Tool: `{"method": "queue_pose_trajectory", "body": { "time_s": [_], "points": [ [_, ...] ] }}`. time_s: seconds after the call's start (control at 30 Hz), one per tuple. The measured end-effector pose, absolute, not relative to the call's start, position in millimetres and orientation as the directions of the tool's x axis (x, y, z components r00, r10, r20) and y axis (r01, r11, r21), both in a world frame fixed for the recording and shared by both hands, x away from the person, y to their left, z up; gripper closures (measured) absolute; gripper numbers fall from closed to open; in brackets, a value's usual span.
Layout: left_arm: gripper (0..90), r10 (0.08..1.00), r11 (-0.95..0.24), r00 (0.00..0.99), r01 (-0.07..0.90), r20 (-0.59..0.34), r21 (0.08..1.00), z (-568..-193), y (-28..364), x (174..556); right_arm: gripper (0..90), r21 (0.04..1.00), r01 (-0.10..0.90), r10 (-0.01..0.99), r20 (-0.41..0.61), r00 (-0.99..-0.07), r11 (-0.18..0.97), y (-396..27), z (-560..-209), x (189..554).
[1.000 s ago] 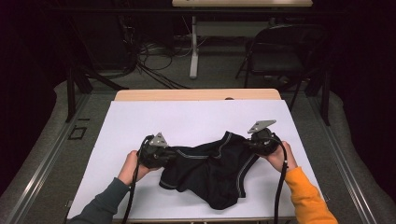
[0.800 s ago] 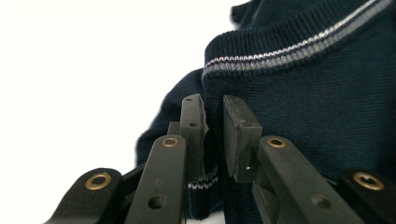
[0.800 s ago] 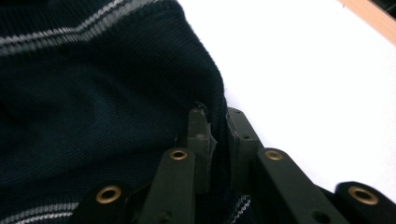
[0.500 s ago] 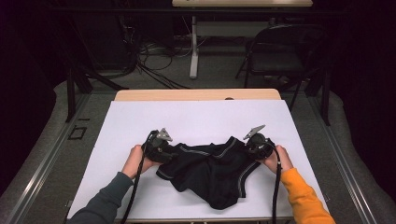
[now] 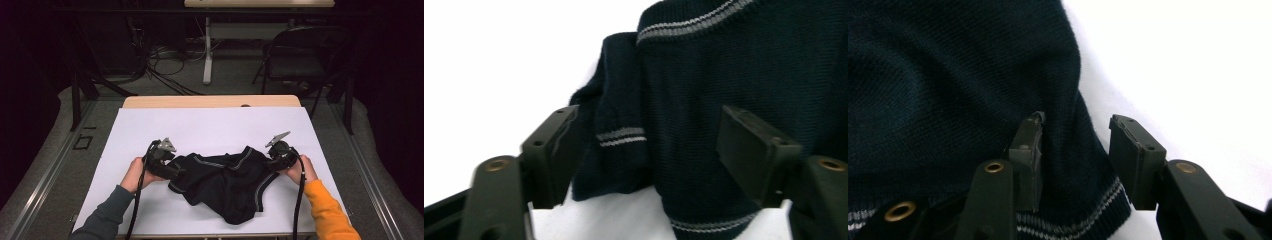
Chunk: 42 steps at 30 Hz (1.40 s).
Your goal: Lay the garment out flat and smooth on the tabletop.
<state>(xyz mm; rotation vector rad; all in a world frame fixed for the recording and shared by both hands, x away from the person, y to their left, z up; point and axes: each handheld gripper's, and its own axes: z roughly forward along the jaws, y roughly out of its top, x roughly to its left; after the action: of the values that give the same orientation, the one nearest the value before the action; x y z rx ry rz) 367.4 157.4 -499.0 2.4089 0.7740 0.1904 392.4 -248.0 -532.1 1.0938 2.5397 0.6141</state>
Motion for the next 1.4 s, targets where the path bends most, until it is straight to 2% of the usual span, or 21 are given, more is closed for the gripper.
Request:
{"method": "queue_pose_trajectory", "body": {
  "time_s": [0.3,0.4,0.63,0.77,0.93,1.07,1.1,1.13,1.2,1.27,1.4],
  "points": [
    [26.0,0.553,-0.688,0.831,0.496,-0.059,0.53,-511,153,364,53.9,0.563,0.598,0.757,-0.079,-0.649,0.571,-259,-514,391],
    [26.5,0.557,-0.678,0.828,0.495,-0.059,0.543,-507,156,364,53.4,0.593,0.576,0.752,-0.078,-0.655,0.563,-257,-514,392],
    [25.2,0.571,-0.653,0.819,0.499,-0.063,0.571,-497,166,363,52.7,0.596,0.577,0.751,-0.07,-0.656,0.559,-253,-516,398],
    [25.4,0.565,-0.672,0.822,0.507,-0.07,0.54,-504,164,362,51.1,0.581,0.587,0.743,-0.045,-0.668,0.564,-252,-523,402],
    [33.4,0.545,-0.699,0.832,0.519,-0.103,0.492,-522,153,361,49.5,0.532,0.629,0.742,0.002,-0.671,0.567,-247,-539,405],
    [51.6,0.516,-0.69,0.838,0.53,-0.18,0.493,-523,155,361,62.3,0.528,0.635,0.731,0.039,-0.681,0.563,-246,-541,404],
    [59.1,0.514,-0.687,0.837,0.534,-0.189,0.493,-524,155,360,68.4,0.524,0.631,0.723,0.041,-0.69,0.573,-246,-540,404],
    [62.1,0.507,-0.692,0.842,0.525,-0.185,0.496,-524,154,359,74.2,0.534,0.63,0.723,0.049,-0.689,0.564,-245,-541,402],
    [69.9,0.498,-0.7,0.851,0.507,-0.165,0.503,-522,154,357,79.7,0.524,0.62,0.717,0.025,-0.696,0.584,-244,-538,400],
    [73.1,0.496,-0.705,0.857,0.491,-0.139,0.511,-519,154,356,81.0,0.526,0.602,0.715,-0.016,-0.699,0.601,-243,-533,397],
    [73.9,0.51,-0.702,0.855,0.478,-0.095,0.528,-511,159,359,81.6,0.582,0.552,0.721,-0.087,-0.688,0.597,-244,-517,391]
  ]
}}
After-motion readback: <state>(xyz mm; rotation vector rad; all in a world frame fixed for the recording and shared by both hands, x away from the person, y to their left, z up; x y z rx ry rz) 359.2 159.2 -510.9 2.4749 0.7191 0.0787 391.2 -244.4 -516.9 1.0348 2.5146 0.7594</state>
